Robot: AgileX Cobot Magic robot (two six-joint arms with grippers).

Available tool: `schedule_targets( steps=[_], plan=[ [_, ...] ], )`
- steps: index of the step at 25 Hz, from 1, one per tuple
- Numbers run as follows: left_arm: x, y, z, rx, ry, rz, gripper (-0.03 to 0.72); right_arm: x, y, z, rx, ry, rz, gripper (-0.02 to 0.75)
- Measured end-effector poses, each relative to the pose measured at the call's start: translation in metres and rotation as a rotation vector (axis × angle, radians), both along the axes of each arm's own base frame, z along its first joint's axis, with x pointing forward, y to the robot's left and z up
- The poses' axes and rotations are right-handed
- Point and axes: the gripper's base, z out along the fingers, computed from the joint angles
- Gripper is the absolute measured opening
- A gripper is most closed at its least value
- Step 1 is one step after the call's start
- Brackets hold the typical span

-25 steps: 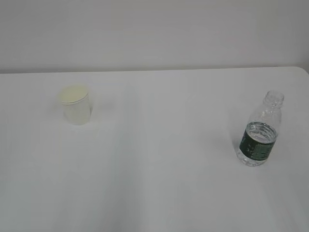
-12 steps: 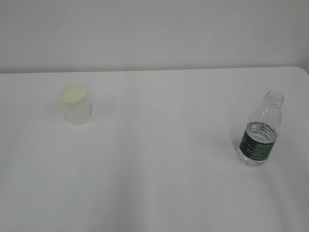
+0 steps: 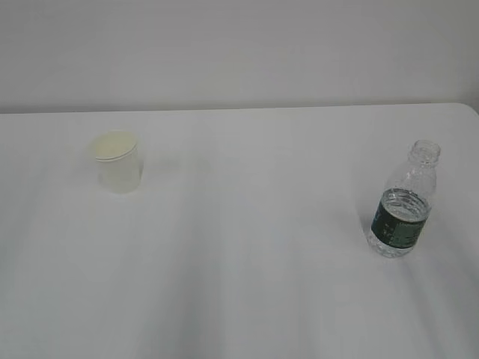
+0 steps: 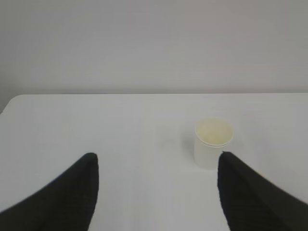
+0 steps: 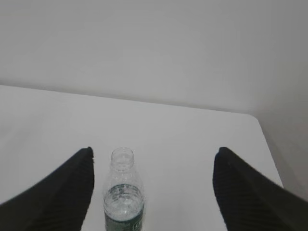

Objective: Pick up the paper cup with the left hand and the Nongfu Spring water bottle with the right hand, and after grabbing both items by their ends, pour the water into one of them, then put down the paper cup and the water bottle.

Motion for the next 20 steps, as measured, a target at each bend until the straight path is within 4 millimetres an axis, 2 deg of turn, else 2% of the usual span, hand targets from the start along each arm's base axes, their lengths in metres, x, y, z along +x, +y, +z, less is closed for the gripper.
schedule_targets(
  steps=[7,14,20],
  plan=[
    [0.015,0.000,0.000,-0.006,-0.025,0.000,0.538,0.022,0.003,0.001,0.004,-0.043,0.011,0.575],
    [0.025,0.000,0.003,-0.006,-0.078,0.000,0.536,0.045,0.006,-0.006,0.002,-0.025,0.018,0.574],
    [0.045,-0.001,-0.005,-0.001,-0.058,0.000,0.535,0.064,0.009,-0.015,0.002,0.008,0.023,0.574]
  ],
)
